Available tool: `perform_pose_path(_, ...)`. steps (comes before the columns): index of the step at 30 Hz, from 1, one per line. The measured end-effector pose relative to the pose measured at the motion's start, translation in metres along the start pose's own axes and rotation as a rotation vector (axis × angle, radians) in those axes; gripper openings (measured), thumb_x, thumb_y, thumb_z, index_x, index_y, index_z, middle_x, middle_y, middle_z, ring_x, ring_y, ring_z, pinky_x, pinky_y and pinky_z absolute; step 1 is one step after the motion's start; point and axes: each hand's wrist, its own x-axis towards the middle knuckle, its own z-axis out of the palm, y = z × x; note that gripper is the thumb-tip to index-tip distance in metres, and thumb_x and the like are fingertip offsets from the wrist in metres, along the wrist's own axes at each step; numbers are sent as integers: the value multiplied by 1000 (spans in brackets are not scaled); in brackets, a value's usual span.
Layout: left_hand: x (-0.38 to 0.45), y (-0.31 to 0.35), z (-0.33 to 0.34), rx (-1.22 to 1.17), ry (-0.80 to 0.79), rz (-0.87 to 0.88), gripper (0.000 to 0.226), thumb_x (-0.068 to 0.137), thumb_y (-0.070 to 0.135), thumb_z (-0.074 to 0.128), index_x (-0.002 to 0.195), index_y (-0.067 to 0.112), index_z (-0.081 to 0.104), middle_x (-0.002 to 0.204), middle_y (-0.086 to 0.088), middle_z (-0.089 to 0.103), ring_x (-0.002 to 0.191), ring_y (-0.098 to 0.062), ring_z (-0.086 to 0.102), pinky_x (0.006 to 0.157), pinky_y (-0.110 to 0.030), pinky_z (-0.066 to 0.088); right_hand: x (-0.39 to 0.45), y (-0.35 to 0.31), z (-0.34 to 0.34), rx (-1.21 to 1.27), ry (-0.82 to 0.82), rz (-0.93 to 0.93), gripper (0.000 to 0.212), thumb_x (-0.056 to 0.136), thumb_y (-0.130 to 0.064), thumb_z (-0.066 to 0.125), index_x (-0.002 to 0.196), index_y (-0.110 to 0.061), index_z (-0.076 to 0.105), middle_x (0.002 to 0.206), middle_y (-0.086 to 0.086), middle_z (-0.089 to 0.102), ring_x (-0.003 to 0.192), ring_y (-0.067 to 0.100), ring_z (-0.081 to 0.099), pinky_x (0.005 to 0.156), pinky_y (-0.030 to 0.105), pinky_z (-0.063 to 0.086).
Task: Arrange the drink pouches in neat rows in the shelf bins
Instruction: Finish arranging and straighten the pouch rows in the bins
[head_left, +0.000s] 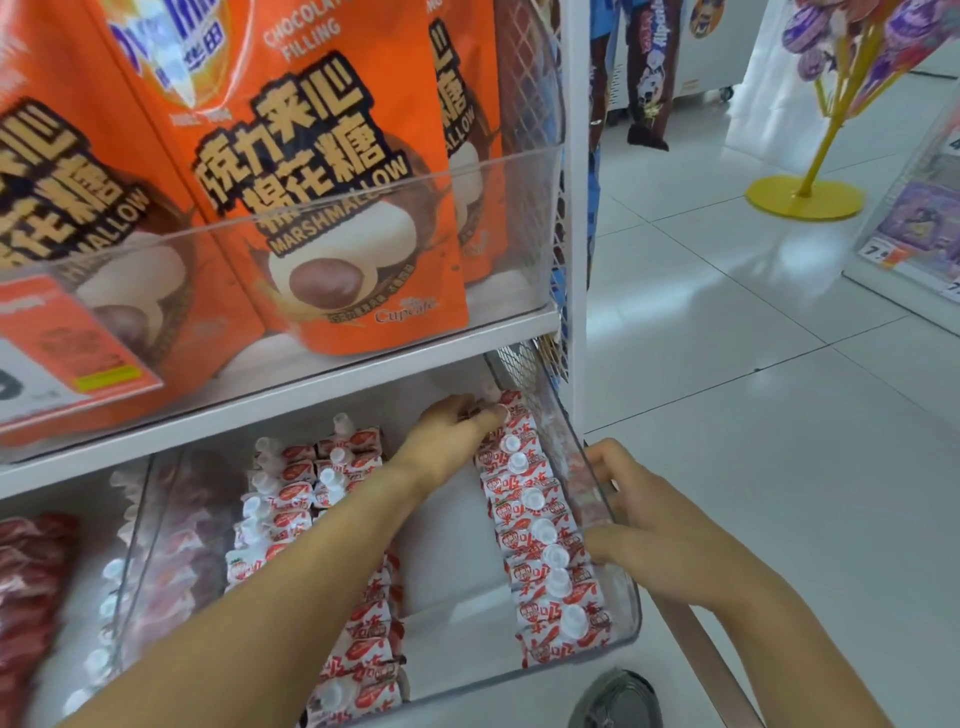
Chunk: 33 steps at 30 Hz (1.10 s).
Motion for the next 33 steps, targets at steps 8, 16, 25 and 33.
perform_pose_path(8, -2, -8, 16, -315, -83, -175, 90, 58, 75, 66, 130, 21, 53, 122, 5, 65, 112, -15, 60, 105, -36, 40, 2, 0, 2, -26, 11, 12, 45, 85, -17, 69, 114, -39, 43, 115, -14, 60, 99, 6, 67, 85, 38, 59)
perform_pose_path(16, -29, 10, 44, -685, -59, -233, 67, 75, 60, 60, 124, 13, 58, 105, -5, 73, 95, -24, 71, 95, -41, 51, 0, -2, 2, 33, 50, -3, 37, 83, -5, 64, 108, -30, 54, 108, -8, 64, 82, 9, 72, 75, 41, 62)
perform_pose_path(25, -63, 8, 64, -753, 30, -162, 53, 93, 47, 56, 135, 24, 34, 114, 0, 67, 94, -18, 70, 75, -31, 58, -11, 0, 12, 156, 138, -89, 46, 82, 6, 59, 109, -29, 74, 101, -8, 75, 82, 15, 75, 74, 39, 61)
perform_pose_path(33, -142, 20, 42, -20, -111, -128, 52, 93, 47, 52, 134, 17, 44, 124, 9, 49, 116, -19, 53, 92, -22, 38, -29, 23, 22, 385, 189, -172, 50, 88, 13, 61, 129, -16, 65, 115, -2, 74, 104, 16, 72, 75, 29, 59)
